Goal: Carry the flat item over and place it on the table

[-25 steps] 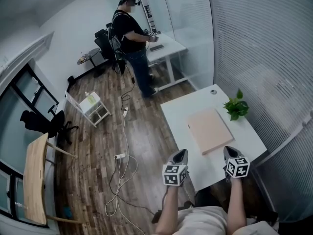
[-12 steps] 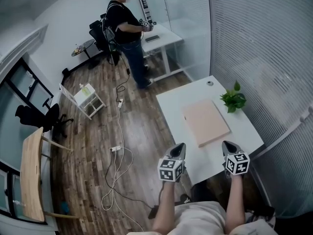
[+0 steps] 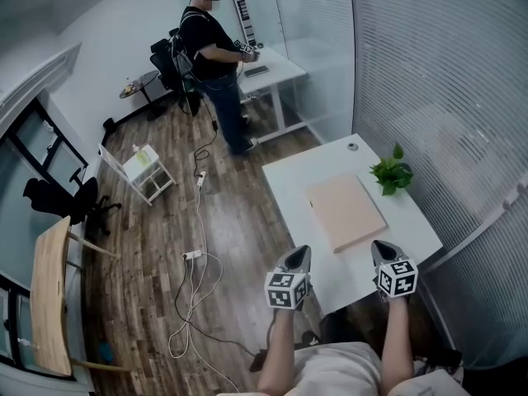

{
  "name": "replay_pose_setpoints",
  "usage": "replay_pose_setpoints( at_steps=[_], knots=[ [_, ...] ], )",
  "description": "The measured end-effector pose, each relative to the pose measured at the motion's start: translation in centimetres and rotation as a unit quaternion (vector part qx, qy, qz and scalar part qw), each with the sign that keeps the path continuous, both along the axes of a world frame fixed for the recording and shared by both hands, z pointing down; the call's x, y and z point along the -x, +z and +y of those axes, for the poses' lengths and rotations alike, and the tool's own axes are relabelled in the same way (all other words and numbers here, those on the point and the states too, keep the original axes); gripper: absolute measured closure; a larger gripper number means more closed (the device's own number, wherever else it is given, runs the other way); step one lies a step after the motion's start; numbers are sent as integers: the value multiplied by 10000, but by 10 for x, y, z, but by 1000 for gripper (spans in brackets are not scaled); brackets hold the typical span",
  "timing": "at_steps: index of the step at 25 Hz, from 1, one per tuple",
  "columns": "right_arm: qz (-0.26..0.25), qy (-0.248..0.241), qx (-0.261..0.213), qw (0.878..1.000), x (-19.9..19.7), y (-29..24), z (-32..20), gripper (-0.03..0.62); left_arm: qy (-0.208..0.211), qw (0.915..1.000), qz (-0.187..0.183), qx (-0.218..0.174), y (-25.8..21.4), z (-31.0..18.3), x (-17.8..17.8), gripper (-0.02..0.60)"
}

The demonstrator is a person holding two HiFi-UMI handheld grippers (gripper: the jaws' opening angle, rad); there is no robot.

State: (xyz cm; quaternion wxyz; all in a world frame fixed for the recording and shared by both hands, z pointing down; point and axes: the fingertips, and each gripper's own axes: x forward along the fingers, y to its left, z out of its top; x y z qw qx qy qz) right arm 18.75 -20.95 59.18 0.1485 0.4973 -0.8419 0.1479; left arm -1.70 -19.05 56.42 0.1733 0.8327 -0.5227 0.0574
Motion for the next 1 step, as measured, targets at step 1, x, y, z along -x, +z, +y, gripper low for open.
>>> replay_pose_setpoints(
  at_steps=[1],
  knots=[
    [31,-18,-13,10000,1,-2,0,594,-9,10000,19,-8,-1,1,1,572]
  ],
)
